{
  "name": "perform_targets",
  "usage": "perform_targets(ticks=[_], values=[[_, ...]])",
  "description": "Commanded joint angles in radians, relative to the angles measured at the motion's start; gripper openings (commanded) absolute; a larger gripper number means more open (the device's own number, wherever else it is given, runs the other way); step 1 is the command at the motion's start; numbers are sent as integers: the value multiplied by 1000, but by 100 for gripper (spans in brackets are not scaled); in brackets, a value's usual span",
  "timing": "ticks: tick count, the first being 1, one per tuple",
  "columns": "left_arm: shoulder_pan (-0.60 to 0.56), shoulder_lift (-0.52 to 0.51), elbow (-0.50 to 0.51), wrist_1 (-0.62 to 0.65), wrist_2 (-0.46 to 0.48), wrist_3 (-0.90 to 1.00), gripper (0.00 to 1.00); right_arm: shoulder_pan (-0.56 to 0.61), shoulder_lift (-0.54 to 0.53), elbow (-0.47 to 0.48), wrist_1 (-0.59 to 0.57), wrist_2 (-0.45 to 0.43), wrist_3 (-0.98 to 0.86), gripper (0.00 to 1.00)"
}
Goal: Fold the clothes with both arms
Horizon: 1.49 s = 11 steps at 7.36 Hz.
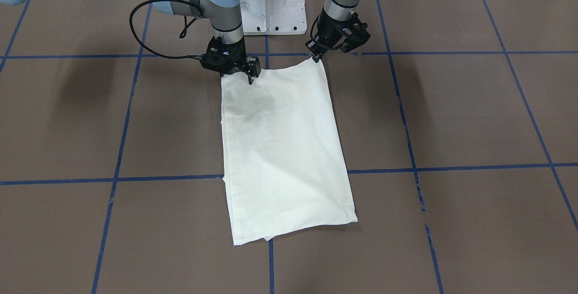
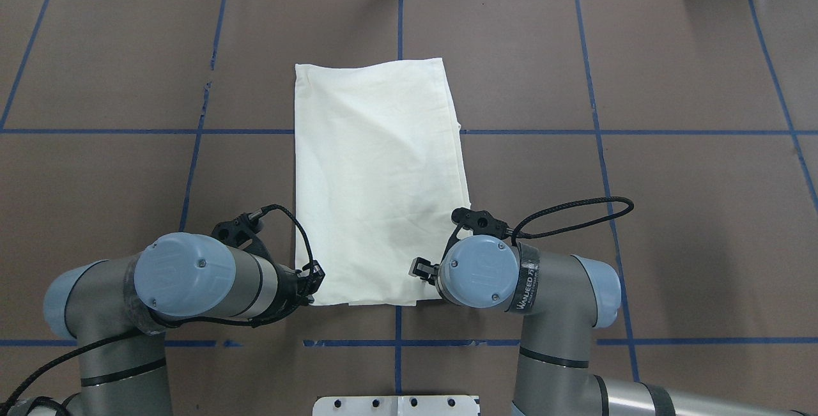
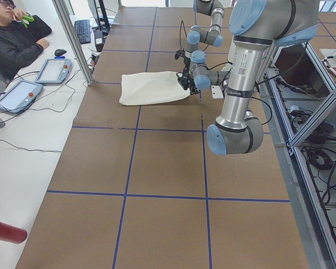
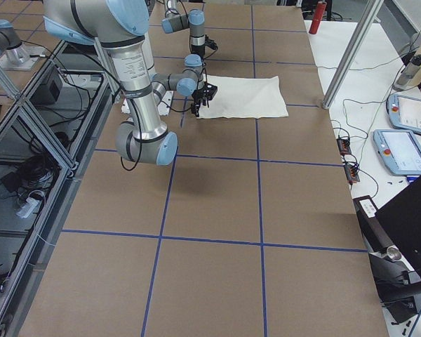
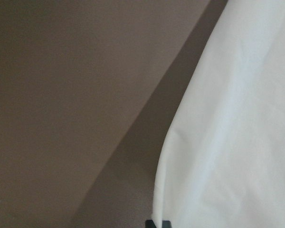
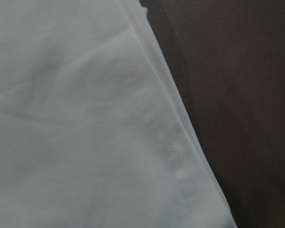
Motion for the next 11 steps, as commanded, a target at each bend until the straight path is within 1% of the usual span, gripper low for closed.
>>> perform_targets(ticks=[1,2,3,4,5,6,7,9,10,11], values=[[1,-7,-5,2,0,0,0,0,1,0,0,2,0,74],[0,-7,-6,2,0,0,0,0,1,0,0,2,0,50],[1,-7,-6,3,0,0,0,2,2,1,0,3,0,33],[1,-7,-5,3,0,0,0,4,4,6,1,5,-1,24],[0,-7,-3,3,0,0,0,7,5,9,1,5,-2,10],[1,-7,-3,3,0,0,0,10,10,11,5,11,-2,3],[1,-8,-6,5,0,0,0,17,30,9,3,14,-2,0],[3,-10,-8,3,0,0,0,19,42,18,6,14,2,0],[3,-16,-8,5,0,0,0,25,41,46,5,14,6,0],[3,-17,-18,6,0,-2,0,28,21,96,5,25,0,0]])
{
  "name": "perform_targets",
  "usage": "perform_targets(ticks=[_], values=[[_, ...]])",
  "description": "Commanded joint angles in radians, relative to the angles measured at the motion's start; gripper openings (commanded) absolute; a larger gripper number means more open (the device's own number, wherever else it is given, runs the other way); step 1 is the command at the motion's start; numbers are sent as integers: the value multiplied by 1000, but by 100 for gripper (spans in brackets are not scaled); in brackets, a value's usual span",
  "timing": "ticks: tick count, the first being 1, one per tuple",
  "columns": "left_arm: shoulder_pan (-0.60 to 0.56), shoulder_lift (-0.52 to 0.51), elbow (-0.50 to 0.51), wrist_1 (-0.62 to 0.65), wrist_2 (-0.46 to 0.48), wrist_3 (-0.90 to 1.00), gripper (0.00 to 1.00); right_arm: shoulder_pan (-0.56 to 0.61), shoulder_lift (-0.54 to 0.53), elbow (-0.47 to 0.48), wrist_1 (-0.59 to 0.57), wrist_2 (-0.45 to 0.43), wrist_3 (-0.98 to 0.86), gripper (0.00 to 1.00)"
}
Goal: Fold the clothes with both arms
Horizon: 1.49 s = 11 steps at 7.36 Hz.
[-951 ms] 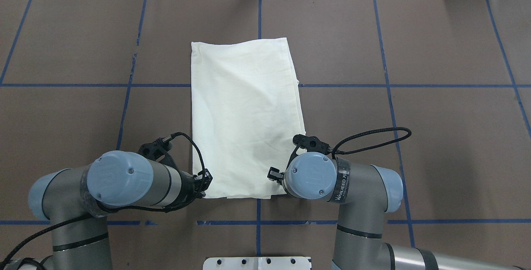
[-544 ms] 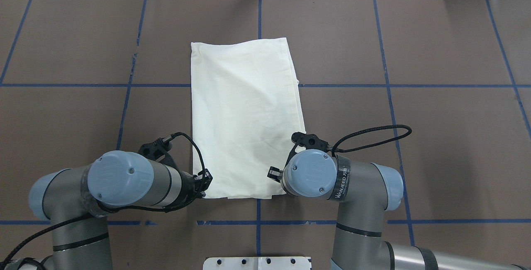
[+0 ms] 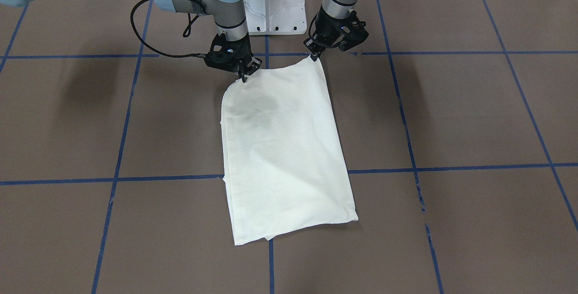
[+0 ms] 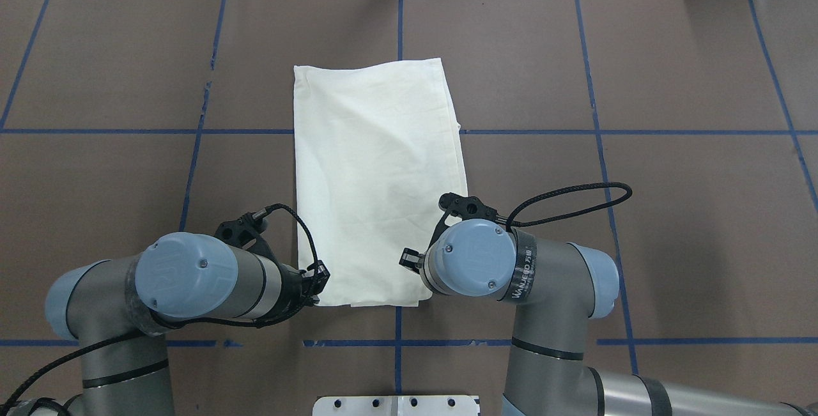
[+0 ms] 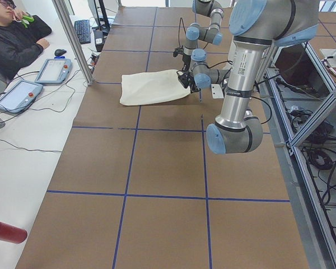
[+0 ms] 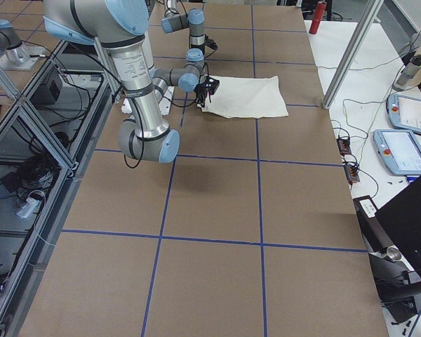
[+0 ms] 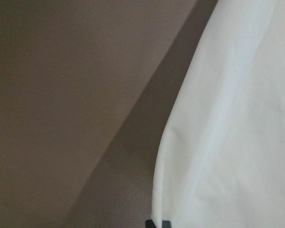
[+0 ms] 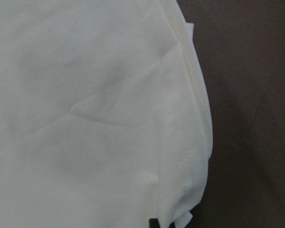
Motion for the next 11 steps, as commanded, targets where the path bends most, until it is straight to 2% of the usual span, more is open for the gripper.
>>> perform_targets(ticks=[1,3,5,7,9,10,11], values=[[0,3,-30,5,2,0,0,8,-48,99,-2,43,-6,0],[43,15,-103,8,3,0,0,-3,-136,206,0,68,-7,0],[164,15,-177,69,6,0,0,-73,-200,307,0,71,-7,0],[155,17,-196,85,5,2,0,-72,-190,280,10,68,-42,0],[82,10,-202,89,0,67,0,64,-112,245,9,79,-113,0],[-20,0,-203,124,-50,124,0,122,-67,187,9,83,-145,0],[-128,-37,-176,135,-107,217,0,177,32,45,11,92,-196,0]])
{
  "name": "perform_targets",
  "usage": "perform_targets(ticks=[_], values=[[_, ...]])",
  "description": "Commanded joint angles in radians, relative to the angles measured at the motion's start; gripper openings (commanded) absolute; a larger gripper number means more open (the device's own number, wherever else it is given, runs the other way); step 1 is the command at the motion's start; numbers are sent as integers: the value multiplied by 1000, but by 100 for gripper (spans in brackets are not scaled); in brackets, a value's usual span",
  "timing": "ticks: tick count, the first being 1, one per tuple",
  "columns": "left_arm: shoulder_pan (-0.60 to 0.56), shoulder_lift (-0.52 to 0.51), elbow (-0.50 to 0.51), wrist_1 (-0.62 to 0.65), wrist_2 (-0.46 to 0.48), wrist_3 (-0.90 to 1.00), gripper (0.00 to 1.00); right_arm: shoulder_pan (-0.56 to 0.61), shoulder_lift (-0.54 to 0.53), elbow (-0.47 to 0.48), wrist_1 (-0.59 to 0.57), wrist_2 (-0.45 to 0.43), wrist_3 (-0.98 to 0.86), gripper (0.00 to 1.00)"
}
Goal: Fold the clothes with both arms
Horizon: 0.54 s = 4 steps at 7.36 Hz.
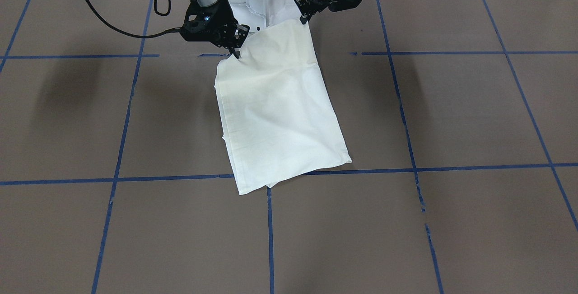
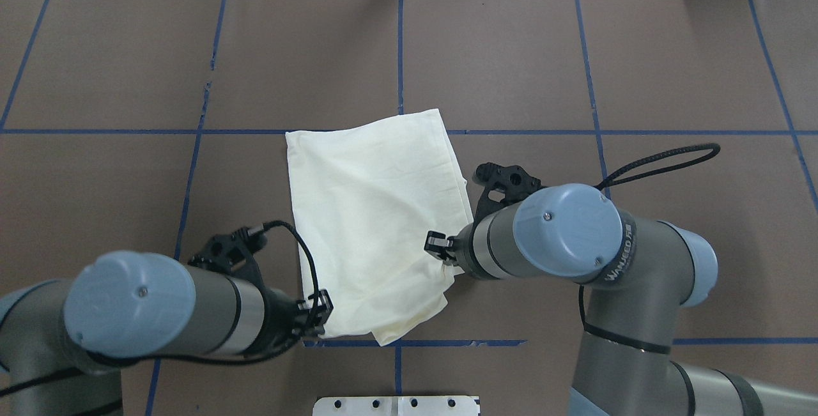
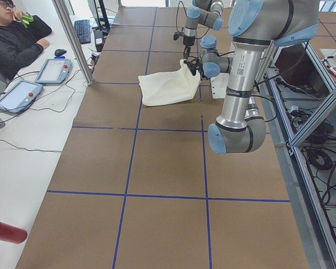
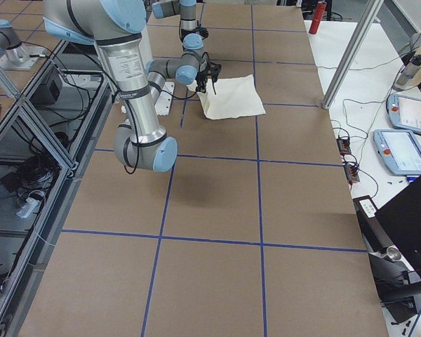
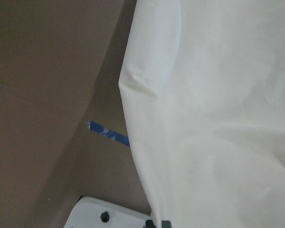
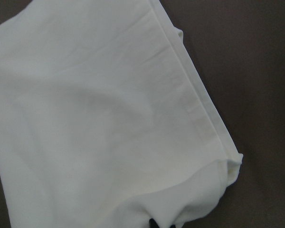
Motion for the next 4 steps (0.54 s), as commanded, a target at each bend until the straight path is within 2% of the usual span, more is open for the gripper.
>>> perform_targets(ticks=[1,2,3,4], values=[[-203,-41,60,17,-96,150,0,128,195,-272,12,60,-62,0],[-266,-86,134,8,-112,190,0,171,237,-389,118,80,-60,0],[-320,-177,299,-2,-110,208,0,204,273,-512,232,92,-60,0],[-360,-213,447,-81,-110,254,0,220,352,-657,265,97,-63,0]])
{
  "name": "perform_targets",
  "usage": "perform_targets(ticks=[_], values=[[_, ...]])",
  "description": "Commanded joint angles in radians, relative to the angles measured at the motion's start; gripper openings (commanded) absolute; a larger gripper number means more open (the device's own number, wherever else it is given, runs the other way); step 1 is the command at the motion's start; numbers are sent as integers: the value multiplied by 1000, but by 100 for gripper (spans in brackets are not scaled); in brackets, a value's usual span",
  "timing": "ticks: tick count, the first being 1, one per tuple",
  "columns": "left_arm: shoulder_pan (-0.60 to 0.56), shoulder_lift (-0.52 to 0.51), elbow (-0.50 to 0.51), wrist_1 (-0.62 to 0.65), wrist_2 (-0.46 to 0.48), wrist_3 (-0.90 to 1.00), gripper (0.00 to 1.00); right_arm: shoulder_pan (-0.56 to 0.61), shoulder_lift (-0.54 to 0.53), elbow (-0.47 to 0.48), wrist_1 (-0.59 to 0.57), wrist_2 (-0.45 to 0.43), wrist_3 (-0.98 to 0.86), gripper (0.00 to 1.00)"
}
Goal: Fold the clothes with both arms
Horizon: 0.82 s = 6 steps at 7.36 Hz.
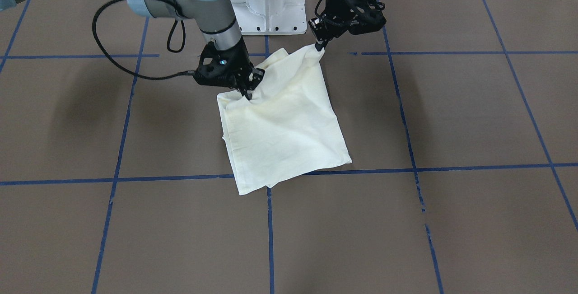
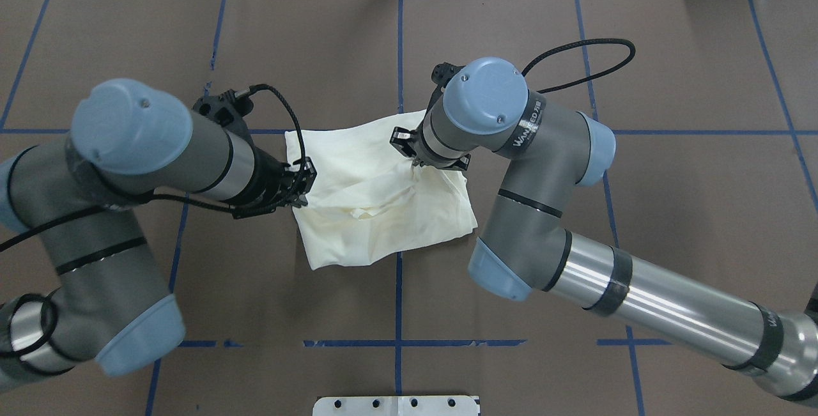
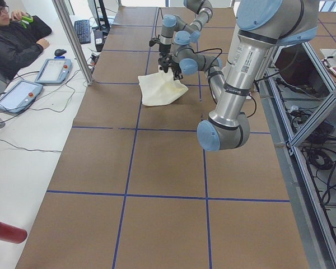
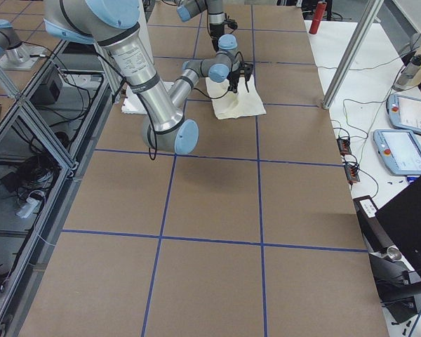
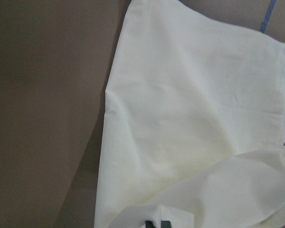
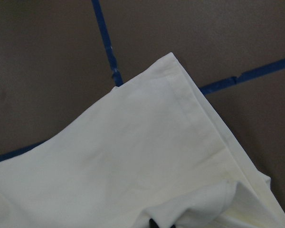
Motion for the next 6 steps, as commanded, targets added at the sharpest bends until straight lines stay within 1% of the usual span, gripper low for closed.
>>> perform_targets(ticks=[1,2,3,4,5,6], values=[[-98,-70,283,-160,-2,57,0,48,160,-306,80,14,-7,0],[-120,-79,343,-197,-2,83,0,61,168,-336,80,13,-7,0],[-143,-79,359,-198,-1,117,0,73,170,-339,80,14,-10,55],[-173,-80,373,-201,-1,123,27,93,172,-339,80,27,-51,100],[-180,-88,405,-201,2,178,73,132,175,-341,80,92,-77,100],[-191,-88,408,-199,2,213,100,172,185,-339,80,161,-97,100]])
